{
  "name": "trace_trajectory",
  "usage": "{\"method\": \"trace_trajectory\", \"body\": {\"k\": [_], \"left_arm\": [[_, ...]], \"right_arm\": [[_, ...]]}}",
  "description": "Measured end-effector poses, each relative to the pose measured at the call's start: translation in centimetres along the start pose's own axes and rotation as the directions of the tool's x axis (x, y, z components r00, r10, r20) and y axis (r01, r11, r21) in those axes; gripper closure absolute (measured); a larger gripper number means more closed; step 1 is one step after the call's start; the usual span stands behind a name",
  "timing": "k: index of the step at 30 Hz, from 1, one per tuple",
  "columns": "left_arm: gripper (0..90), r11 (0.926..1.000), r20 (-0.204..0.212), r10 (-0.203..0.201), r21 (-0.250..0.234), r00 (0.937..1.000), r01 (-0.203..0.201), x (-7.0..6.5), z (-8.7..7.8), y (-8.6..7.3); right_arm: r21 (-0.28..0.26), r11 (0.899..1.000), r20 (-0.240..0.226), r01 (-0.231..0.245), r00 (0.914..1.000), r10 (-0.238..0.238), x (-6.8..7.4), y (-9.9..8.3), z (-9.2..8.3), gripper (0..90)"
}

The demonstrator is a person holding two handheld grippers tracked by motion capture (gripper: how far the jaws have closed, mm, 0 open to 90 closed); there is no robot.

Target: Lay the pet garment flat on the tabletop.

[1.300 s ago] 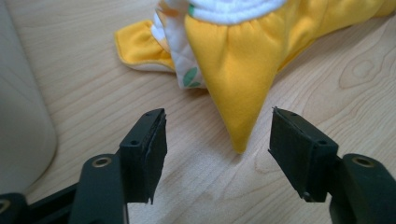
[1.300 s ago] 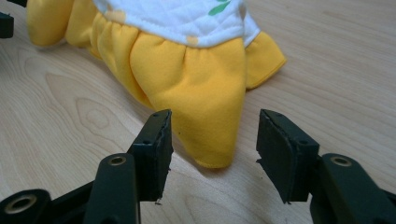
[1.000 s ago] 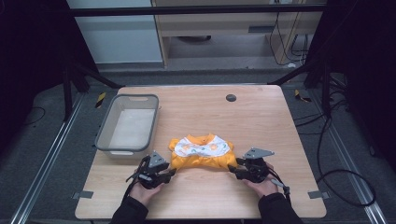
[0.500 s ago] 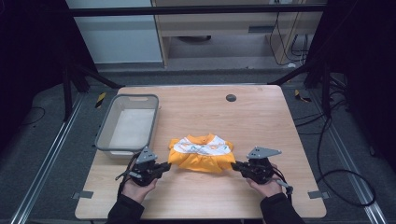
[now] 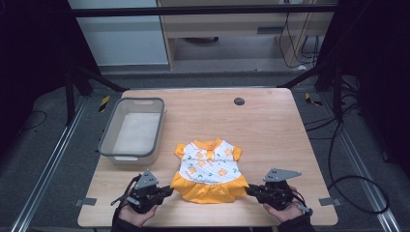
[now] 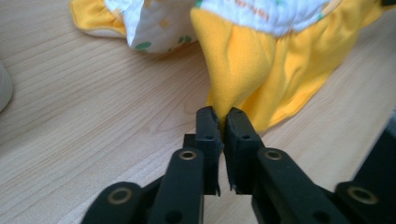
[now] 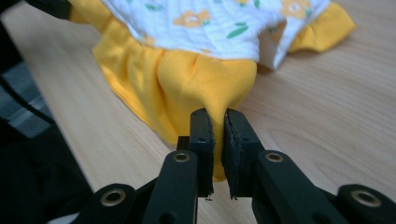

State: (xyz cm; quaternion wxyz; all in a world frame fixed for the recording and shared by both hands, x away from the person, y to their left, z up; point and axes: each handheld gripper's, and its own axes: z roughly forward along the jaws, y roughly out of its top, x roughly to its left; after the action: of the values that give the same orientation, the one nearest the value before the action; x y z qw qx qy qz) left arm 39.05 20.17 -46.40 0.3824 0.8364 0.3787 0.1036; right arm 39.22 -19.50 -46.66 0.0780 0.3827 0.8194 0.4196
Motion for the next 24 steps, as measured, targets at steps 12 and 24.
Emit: {"method": "trace_trajectory", "body": {"k": [12, 24], "left_arm": [[35.9, 0.9941, -0.086, 0.034, -0.100, 0.9957, -0.042, -0.2, 0.4, -0.1], [34.6, 0.9799, -0.105, -0.006, -0.199, 0.9945, -0.015, 0.8, -0.7, 1.8]], "right_arm": [[-0.025, 0.999, 0.060, 0.029, 0.9978, -0.028, -0.4, -0.3, 1.0, 61.7], [-0.147, 0.988, 0.111, 0.046, 0.9934, -0.029, -1.4, 1.4, 0.3, 49.3]]}}
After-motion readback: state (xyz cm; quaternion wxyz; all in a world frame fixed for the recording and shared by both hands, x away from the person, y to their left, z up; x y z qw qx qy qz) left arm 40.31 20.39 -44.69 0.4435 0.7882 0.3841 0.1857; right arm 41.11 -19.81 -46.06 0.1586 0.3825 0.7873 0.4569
